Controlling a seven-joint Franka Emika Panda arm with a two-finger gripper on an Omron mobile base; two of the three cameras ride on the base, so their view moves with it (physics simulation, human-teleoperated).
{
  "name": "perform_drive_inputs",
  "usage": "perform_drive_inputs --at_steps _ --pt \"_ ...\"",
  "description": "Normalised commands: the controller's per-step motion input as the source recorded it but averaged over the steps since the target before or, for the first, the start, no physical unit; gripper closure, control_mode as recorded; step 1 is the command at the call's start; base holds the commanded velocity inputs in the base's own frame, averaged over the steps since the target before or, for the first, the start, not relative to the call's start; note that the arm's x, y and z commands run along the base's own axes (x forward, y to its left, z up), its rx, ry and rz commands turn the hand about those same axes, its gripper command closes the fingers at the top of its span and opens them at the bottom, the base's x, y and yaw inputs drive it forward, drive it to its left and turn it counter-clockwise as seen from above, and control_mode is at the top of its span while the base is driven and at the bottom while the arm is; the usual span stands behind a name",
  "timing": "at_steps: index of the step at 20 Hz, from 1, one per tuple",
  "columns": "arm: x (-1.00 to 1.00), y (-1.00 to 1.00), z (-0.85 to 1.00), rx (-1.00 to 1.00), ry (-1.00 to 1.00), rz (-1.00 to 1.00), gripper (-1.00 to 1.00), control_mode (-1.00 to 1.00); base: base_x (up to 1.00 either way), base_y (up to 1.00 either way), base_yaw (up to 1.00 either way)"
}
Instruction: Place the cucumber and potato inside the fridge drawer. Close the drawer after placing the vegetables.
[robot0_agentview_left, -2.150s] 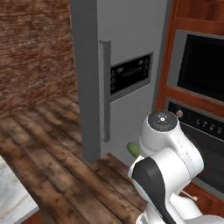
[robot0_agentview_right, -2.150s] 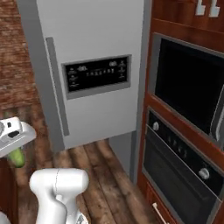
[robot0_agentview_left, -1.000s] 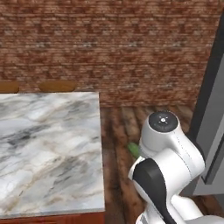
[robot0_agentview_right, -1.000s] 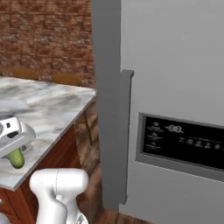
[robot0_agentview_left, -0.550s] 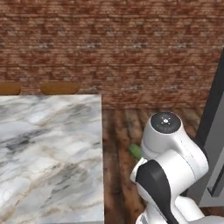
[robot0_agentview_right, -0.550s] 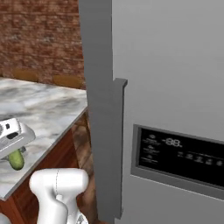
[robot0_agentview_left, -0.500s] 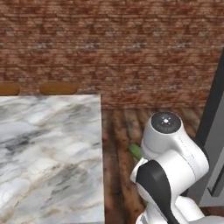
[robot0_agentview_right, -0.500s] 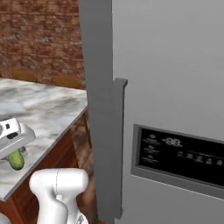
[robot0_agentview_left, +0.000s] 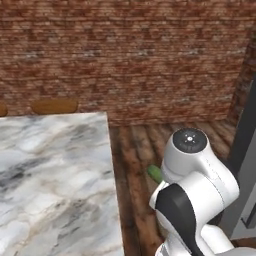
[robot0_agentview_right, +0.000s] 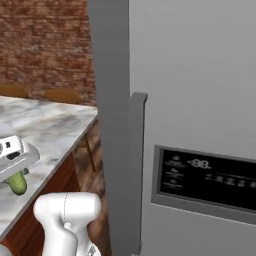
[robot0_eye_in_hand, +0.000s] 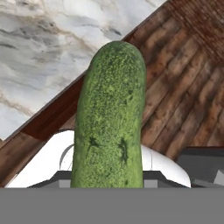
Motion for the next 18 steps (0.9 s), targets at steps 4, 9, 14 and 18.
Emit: perform_drive_inputs --at_steps 4,9,14,18 --pt "0.0 0.0 0.0 0.0 0.0 0.0 1.0 1.0 1.0 0.19 -0.07" --pt "0.0 0.0 0.0 0.0 0.0 0.0 1.0 1.0 1.0 0.21 -0.17" --pt "0.0 0.0 0.0 0.0 0.0 0.0 1.0 1.0 0.97 0.04 -0.35" --pt "0.0 0.0 0.0 0.0 0.0 0.0 1.0 1.0 0.61 0.0 -0.69"
